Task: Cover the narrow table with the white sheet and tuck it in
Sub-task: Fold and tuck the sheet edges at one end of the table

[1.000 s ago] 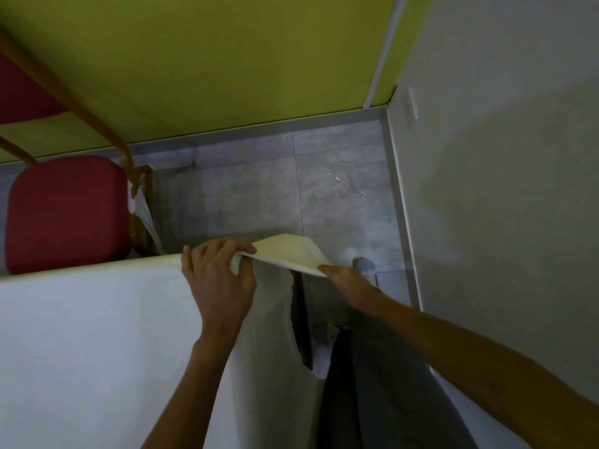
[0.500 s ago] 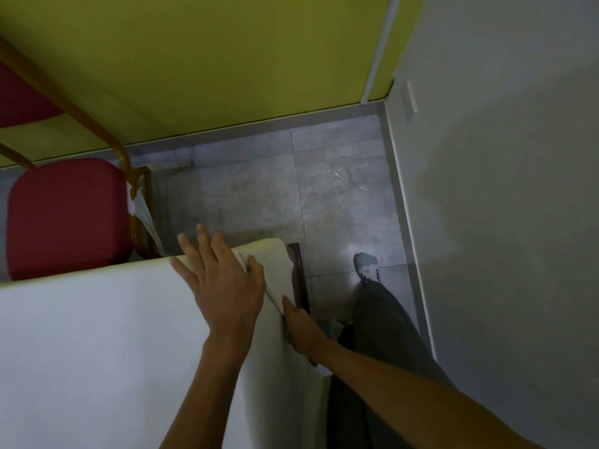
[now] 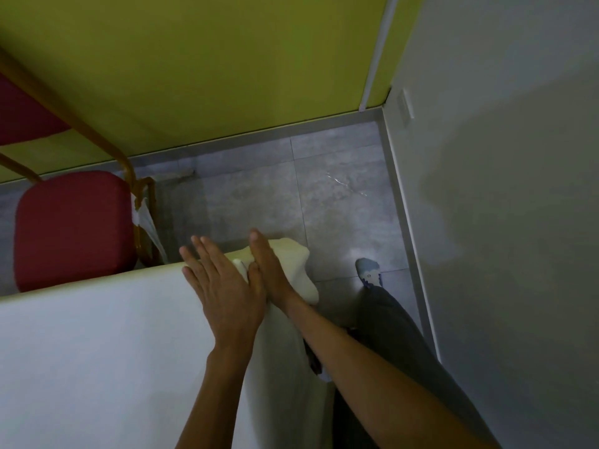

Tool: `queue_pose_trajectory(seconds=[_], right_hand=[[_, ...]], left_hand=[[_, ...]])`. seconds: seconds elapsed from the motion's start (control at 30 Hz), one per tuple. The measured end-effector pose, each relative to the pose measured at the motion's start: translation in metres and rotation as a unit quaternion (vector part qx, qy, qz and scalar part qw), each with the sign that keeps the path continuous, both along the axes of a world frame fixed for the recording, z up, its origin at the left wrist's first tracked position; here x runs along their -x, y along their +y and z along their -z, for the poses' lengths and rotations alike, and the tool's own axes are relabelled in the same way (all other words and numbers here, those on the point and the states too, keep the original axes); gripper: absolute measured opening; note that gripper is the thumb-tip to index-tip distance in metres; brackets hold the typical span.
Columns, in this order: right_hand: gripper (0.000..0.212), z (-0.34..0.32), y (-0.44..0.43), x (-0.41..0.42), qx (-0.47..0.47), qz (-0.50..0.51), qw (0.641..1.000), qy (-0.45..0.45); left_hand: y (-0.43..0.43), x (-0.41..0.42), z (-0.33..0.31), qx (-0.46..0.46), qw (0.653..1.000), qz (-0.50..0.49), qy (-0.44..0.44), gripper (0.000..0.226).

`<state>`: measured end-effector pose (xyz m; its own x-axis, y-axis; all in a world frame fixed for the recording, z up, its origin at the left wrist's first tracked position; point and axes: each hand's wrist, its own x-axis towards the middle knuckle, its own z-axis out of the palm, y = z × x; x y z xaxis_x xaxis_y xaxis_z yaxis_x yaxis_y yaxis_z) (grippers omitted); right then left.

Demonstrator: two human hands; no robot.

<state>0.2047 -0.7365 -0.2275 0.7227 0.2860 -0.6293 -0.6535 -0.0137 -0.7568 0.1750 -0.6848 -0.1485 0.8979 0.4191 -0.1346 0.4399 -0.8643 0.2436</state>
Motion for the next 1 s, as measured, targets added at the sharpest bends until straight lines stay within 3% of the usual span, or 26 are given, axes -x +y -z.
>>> queue_pose_trajectory(seconds=[0.1, 0.2, 0.3, 0.37, 0.47, 0.5, 0.6, 0.63, 0.73, 0.77, 0.87, 1.0], right_hand=[[0.078, 0.011, -0.007, 0.018, 0.006, 0.046, 0.997, 0.066], [0.06, 0.024, -0.012, 0.028, -0.057, 0.159, 0.969, 0.183], [0.108, 0.073, 0.002, 0.039, -0.017, 0.156, 0.968, 0.194], [0.118, 0.103, 0.007, 0.035, 0.014, 0.148, 0.973, 0.178], [0.063, 0.039, 0.001, -0.001, 0.035, 0.174, 0.979, 0.101], [0.06, 0.023, 0.004, -0.01, 0.018, 0.151, 0.985, 0.076], [0.088, 0.006, 0.014, -0.012, -0.049, 0.128, 0.988, 0.066], [0.085, 0.009, 0.012, -0.01, -0.043, 0.131, 0.988, 0.077], [0.05, 0.03, 0.001, 0.006, -0.044, 0.15, 0.979, 0.128], [0.051, 0.043, 0.001, 0.012, -0.047, 0.157, 0.975, 0.147], [0.091, 0.097, 0.01, 0.032, -0.037, 0.158, 0.962, 0.219], [0.072, 0.131, 0.004, 0.04, 0.049, 0.102, 0.96, 0.256]], left_hand=[[0.002, 0.0, 0.003, -0.004, 1.0, 0.001, -0.005, 0.084], [0.003, -0.001, 0.006, -0.011, 1.0, 0.002, -0.008, 0.083], [0.004, -0.001, 0.007, -0.015, 1.0, 0.002, -0.01, 0.081], [0.004, 0.0, 0.007, -0.018, 1.0, 0.0, -0.004, 0.08], [0.004, 0.0, 0.005, -0.013, 1.0, 0.008, -0.007, 0.081], [0.004, -0.001, 0.005, -0.01, 1.0, 0.009, -0.01, 0.081], [0.003, 0.001, 0.004, -0.005, 1.0, 0.006, -0.008, 0.081], [0.002, 0.001, 0.003, -0.002, 1.0, 0.008, -0.011, 0.081], [0.003, -0.001, 0.002, -0.005, 1.0, 0.005, -0.011, 0.081], [0.004, -0.001, 0.003, -0.007, 1.0, 0.007, -0.01, 0.082], [0.004, -0.001, 0.004, -0.007, 1.0, 0.006, -0.008, 0.083], [0.003, -0.002, 0.004, -0.006, 1.0, 0.006, -0.011, 0.082]])
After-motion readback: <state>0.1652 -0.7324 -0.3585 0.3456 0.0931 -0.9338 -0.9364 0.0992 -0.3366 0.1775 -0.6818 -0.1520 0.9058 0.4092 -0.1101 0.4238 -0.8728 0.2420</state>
